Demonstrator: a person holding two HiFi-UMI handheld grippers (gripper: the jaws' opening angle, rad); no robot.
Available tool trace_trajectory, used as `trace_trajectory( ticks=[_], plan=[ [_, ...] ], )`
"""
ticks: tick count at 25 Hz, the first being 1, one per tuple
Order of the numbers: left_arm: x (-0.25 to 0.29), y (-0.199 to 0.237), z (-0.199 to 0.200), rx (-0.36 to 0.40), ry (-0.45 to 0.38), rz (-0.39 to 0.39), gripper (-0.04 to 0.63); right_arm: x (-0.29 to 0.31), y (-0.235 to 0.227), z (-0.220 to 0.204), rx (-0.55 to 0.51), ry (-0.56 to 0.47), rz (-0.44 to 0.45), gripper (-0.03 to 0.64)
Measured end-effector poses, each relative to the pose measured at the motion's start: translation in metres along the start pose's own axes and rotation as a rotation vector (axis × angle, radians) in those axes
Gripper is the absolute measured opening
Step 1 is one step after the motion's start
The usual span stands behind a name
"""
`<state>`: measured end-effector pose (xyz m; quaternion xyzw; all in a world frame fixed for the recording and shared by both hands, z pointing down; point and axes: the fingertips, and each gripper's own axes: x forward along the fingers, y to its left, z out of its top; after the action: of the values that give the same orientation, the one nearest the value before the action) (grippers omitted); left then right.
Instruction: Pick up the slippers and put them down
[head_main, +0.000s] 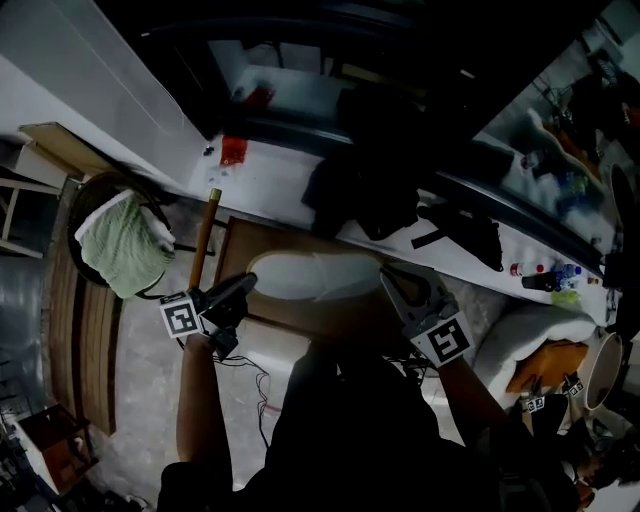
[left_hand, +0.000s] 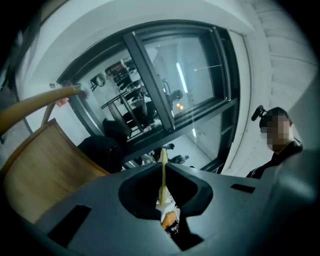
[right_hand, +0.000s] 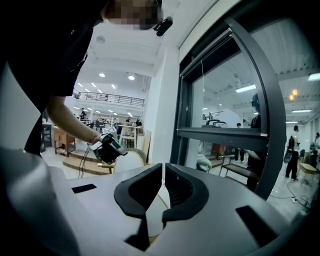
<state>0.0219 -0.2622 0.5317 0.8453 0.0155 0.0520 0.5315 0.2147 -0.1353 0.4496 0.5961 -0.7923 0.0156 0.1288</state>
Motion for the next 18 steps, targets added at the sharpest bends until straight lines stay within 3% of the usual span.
trace_trajectory(
  ticks=[8, 18],
  plan=[
    [-0.034, -0.04, 0.017, -0.012, -0.176, 0.028, 0.029, -0.008, 0.027, 0.036, 0.01, -0.08, 0.025, 0.031],
    [-0.072, -0.052, 0.033, -0.047, -0.296, 0.036, 0.029, -0.004, 0.046, 0.064, -0.005, -0.148, 0.06, 0.031]
  ],
)
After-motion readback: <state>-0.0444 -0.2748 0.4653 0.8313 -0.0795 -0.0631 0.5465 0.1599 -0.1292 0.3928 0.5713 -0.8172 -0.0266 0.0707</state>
